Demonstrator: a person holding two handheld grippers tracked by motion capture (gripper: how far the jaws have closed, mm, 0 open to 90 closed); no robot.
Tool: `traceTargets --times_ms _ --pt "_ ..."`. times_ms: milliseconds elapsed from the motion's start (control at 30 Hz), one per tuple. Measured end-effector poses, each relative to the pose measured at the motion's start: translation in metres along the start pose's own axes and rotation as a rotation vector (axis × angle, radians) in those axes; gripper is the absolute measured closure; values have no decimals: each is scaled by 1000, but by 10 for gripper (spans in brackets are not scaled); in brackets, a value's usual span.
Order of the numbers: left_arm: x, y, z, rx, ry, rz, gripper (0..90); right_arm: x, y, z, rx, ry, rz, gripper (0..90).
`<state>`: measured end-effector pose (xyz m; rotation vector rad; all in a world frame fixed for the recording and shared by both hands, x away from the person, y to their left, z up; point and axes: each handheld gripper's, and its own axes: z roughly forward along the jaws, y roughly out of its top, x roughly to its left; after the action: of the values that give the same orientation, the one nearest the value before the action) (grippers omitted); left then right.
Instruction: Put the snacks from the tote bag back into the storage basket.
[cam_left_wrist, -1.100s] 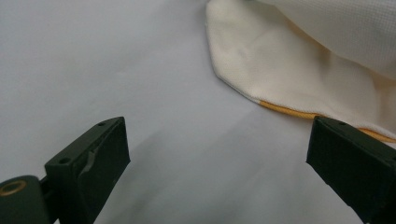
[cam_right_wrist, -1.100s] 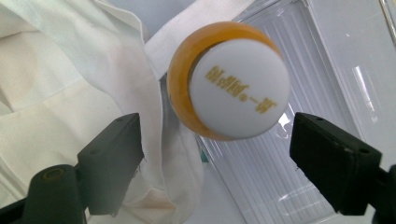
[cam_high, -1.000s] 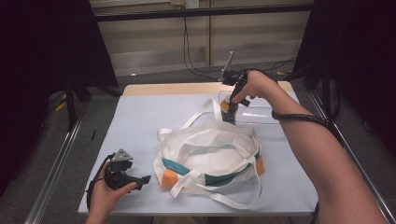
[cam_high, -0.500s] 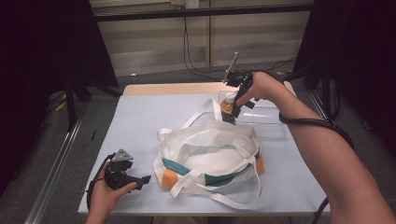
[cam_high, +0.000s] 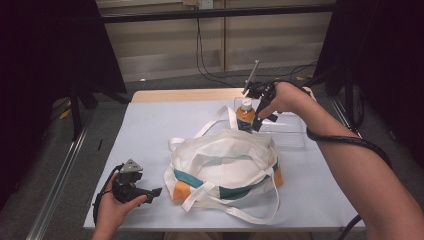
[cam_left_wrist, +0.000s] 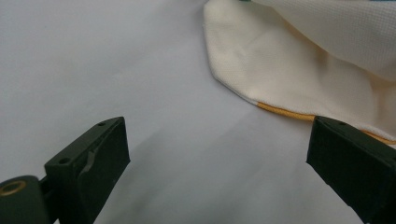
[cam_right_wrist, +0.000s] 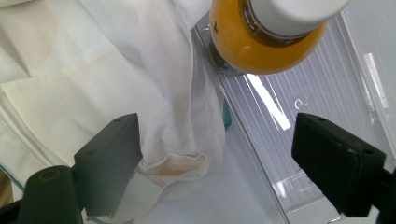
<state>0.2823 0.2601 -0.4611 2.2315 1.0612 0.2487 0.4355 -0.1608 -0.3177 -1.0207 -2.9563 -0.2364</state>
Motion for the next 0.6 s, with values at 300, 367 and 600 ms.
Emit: traceTargets --times_ms 300,367,600 --pt "1 1 -2 30 -23 7 54 5 -9 -1 -1 -4 -9 156" --pt "0 0 -1 15 -5 5 54 5 -12 -1 0 -4 -13 155" --pt "0 2 -2 29 -19 10 53 8 -22 -1 3 -7 -10 150"
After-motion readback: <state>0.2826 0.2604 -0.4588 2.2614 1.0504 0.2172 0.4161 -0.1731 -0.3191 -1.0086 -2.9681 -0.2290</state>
